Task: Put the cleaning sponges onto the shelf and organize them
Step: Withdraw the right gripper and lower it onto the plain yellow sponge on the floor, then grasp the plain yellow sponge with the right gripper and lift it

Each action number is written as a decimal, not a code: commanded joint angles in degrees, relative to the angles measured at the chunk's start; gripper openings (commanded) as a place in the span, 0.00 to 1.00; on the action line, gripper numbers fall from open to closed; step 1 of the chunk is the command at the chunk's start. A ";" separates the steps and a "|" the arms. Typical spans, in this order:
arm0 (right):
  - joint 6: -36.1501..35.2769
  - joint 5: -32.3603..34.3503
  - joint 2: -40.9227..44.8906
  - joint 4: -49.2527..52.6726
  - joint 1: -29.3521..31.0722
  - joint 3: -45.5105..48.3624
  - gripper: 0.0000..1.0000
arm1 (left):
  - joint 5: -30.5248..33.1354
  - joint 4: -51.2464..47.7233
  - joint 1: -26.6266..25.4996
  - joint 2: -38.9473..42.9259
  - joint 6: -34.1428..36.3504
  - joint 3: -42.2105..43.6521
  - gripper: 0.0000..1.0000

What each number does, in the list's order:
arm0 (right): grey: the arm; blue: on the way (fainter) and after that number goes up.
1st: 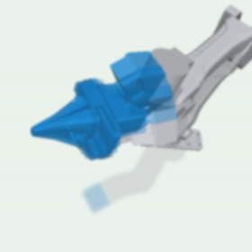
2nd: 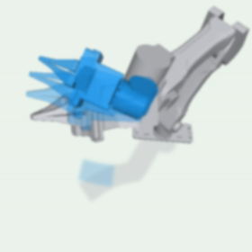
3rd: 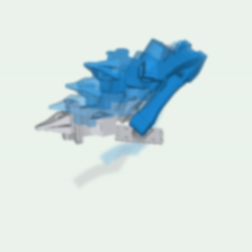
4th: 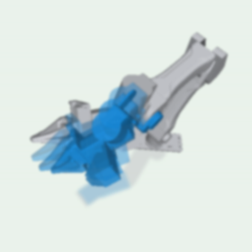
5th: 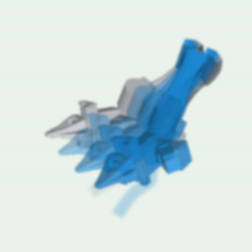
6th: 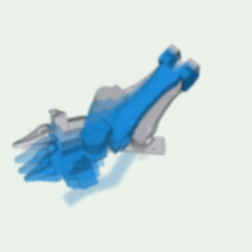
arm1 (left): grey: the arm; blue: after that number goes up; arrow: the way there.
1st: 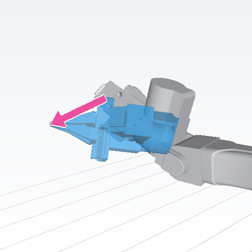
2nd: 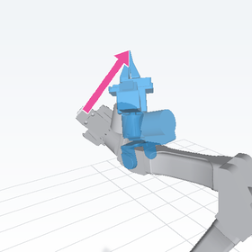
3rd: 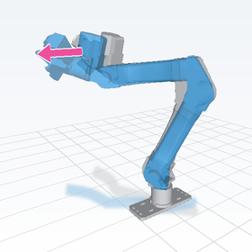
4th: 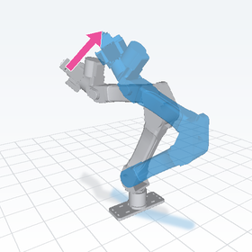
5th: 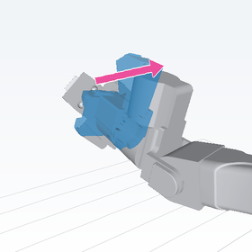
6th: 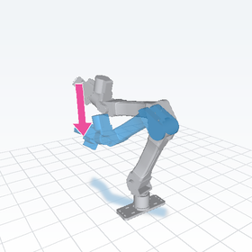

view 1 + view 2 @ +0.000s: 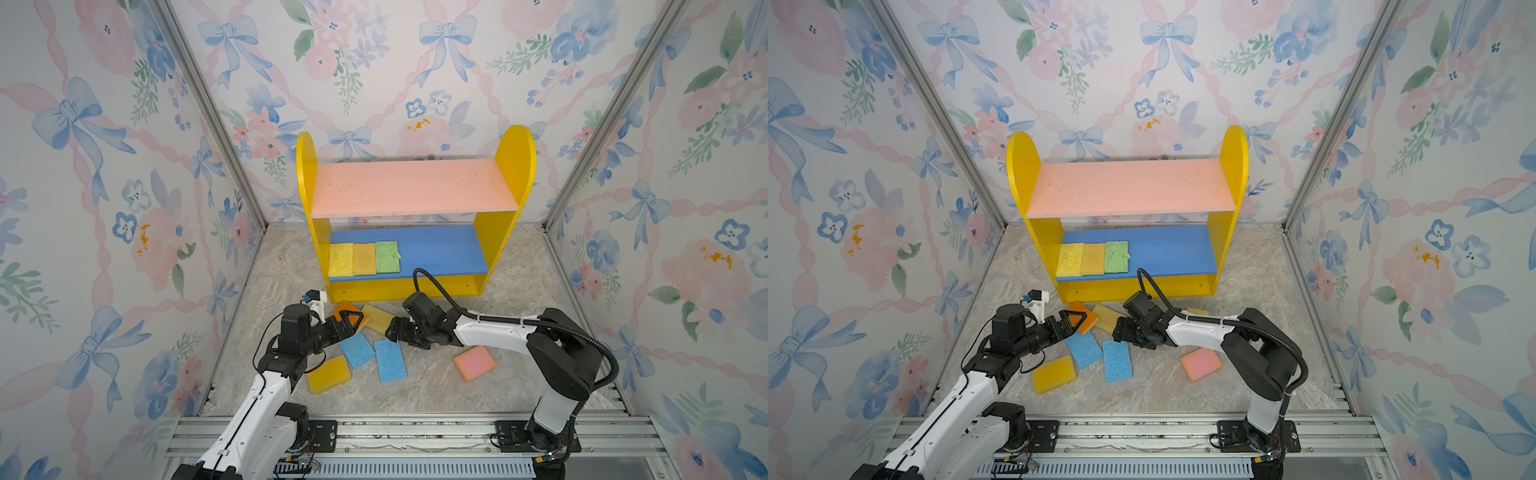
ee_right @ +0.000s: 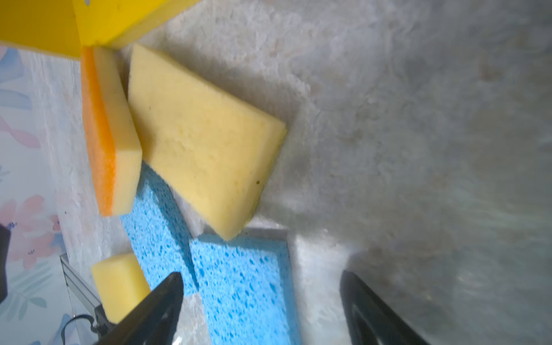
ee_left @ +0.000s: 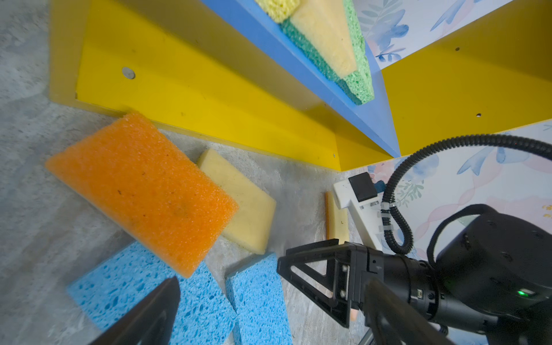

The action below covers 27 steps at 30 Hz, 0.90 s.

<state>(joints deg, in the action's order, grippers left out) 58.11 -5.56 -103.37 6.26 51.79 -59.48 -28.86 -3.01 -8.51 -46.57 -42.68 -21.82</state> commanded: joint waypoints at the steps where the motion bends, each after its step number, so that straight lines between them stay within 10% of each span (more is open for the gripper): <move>1: 7.14 7.87 -2.78 -1.37 1.07 -3.00 0.77 | 0.53 0.36 -0.22 0.05 -0.13 0.46 0.98; 27: 9.32 14.18 -8.26 -4.00 2.44 -7.32 0.28 | -1.06 2.00 -0.10 0.41 -0.35 1.17 0.98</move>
<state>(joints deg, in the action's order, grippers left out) 67.92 7.97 -111.07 2.04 53.74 -65.73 -29.39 -2.22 -8.51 -46.59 -42.68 -21.47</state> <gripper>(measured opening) 0.294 0.979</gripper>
